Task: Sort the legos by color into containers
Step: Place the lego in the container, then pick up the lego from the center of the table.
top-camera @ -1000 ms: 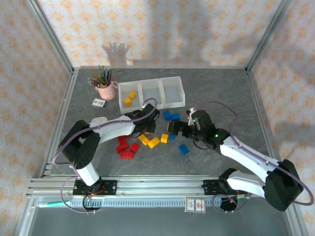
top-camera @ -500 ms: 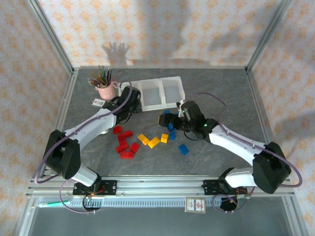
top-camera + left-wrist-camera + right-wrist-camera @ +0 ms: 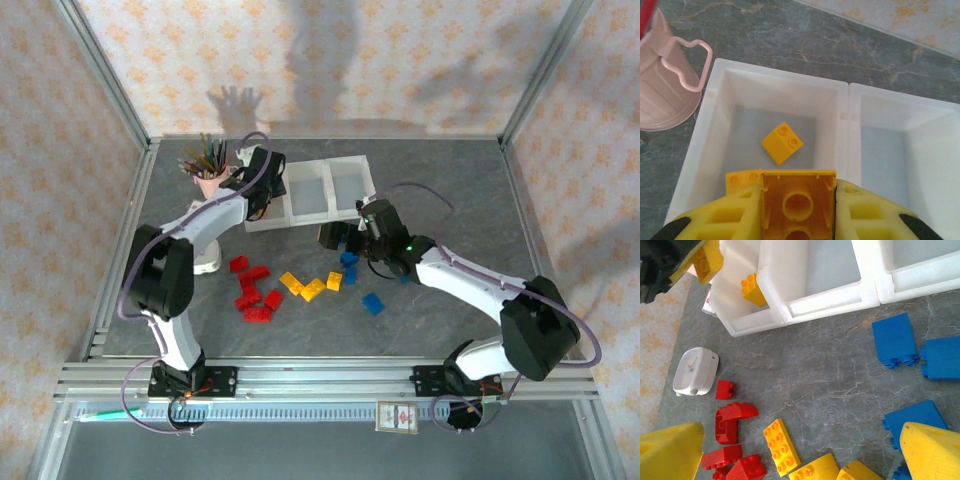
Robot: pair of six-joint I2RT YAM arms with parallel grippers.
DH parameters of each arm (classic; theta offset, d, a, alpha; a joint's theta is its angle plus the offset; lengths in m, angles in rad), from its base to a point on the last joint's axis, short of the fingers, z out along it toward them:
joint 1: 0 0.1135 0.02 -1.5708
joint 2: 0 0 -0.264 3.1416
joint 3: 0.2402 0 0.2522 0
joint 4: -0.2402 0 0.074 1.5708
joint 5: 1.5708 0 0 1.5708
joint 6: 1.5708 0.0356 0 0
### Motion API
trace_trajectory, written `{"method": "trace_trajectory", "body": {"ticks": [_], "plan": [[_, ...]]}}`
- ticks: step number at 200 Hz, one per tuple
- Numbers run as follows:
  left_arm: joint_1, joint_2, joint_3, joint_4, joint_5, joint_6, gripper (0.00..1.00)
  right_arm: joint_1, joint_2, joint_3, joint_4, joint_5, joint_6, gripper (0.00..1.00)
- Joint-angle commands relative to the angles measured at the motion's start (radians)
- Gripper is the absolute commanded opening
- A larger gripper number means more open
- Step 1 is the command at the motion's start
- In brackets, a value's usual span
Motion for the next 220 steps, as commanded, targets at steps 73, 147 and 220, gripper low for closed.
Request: {"method": "trace_trajectory", "body": {"ticks": [73, 147, 220], "plan": [[0.026, 0.038, 0.064, -0.063, -0.007, 0.017, 0.56, -0.014, -0.005, 0.06, -0.021, 0.019, -0.023, 1.0], [-0.071, -0.245, -0.219, -0.047, 0.186, 0.031, 0.58, -0.066, -0.133, -0.033, -0.132, 0.015, -0.045, 1.0], [-0.358, -0.385, -0.387, -0.069, 0.194, -0.084, 0.6, -0.091, -0.289, -0.163, -0.261, 0.045, -0.015, 1.0]]}}
